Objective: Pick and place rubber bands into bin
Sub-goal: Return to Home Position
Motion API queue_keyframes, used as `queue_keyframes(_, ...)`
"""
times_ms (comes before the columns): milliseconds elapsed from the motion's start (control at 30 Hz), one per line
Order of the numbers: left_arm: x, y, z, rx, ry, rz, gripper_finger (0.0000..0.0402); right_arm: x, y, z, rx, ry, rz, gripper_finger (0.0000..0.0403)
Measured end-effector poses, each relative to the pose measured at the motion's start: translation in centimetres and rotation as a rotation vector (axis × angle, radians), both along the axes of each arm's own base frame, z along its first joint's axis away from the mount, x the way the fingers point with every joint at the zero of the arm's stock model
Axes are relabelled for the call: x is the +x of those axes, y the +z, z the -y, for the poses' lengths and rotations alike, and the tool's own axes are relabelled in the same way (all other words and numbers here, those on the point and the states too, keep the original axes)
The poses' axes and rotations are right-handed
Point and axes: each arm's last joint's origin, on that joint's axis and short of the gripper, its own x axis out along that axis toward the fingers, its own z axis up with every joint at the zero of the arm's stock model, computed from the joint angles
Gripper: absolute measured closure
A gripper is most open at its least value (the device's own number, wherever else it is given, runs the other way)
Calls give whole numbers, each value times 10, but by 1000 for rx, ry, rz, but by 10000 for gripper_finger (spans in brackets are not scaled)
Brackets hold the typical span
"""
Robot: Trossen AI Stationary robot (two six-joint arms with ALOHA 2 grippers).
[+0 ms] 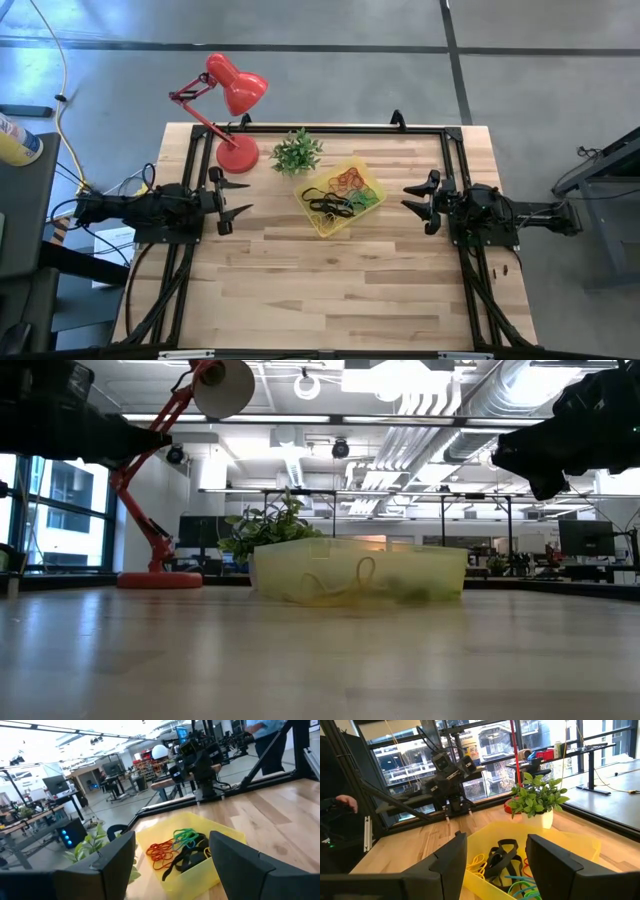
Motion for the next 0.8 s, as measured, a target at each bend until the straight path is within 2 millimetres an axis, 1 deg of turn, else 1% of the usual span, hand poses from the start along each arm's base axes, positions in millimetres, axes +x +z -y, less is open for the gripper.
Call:
queue_keyframes(200,0,0,2,13,-12,-1,158,0,0,0,0,0,0,210)
queue_keyframes(367,0,0,8,204,-54,-55,158,0,0,0,0,0,0,210)
queue_keyframes(467,1,0,10,264,-69,-69,158,0,0,0,0,0,0,210)
queue_keyframes(800,1,0,9,269,-66,-71,158,0,0,0,0,0,0,210)
